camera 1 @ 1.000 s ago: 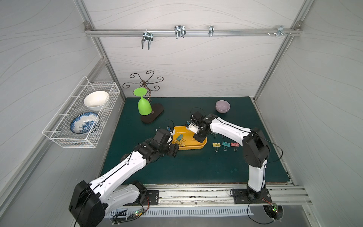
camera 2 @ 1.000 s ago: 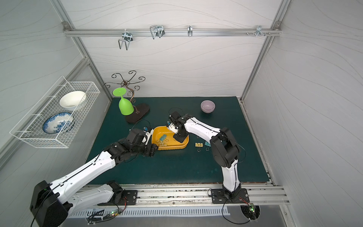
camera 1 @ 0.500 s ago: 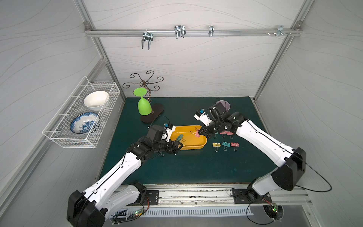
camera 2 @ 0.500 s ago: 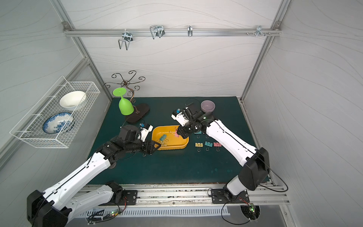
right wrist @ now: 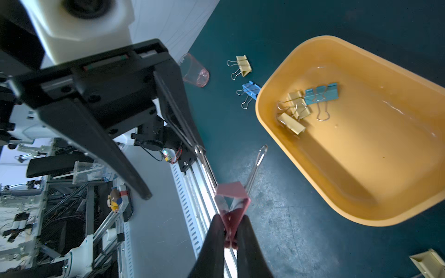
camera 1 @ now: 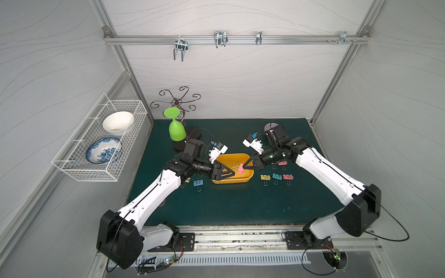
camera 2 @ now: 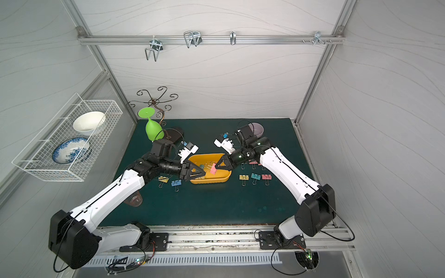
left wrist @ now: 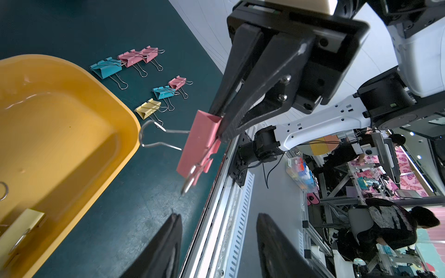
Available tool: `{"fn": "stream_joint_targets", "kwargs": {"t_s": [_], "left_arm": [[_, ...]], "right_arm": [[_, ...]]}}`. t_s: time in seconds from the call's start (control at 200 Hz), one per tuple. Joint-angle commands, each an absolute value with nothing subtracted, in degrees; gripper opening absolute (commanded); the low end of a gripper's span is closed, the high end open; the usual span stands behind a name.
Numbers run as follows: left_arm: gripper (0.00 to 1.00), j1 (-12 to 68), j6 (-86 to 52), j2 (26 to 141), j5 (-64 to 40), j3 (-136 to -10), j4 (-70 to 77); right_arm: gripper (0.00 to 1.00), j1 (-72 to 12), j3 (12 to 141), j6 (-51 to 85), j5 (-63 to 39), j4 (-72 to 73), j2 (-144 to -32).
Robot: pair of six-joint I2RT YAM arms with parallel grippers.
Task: Take out the binder clips from the storage box
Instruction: Pick up the binder clip from the storage box.
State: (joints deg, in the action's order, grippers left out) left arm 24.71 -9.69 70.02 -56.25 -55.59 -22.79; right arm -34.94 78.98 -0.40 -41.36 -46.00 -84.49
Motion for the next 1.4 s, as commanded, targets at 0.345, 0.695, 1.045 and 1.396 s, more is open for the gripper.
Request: {"fn": "stream_joint_targets", "kwargs": {"t_s": [0.345, 0.695, 1.045, 1.396], "left_arm": [[0.44, 23.6, -16.5, 69.7, -53.6, -56.1, -13.7], [0.11, 23.6, -14.2, 69.8, -56.0, -56.9, -18.7], [0.21, 23.6, -10.3, 71.3, -58.7, -57.7, -25.1], [0.00, 23.6, -19.7, 71.5, -58.3, -55.2, -16.6]], "right_arm": [[0.04, -34.8, 78.9, -1.7, -50.0, -48.9, -86.3], [0.04, -34.7, 79.3, -1.4, -49.5, -49.2, -88.1], [0.05, -34.8, 79.1, -0.2, -49.9, -48.1, -88.7], [0.23, -34.1, 78.3, 4.2, -46.6, -45.0, -87.0]]}}
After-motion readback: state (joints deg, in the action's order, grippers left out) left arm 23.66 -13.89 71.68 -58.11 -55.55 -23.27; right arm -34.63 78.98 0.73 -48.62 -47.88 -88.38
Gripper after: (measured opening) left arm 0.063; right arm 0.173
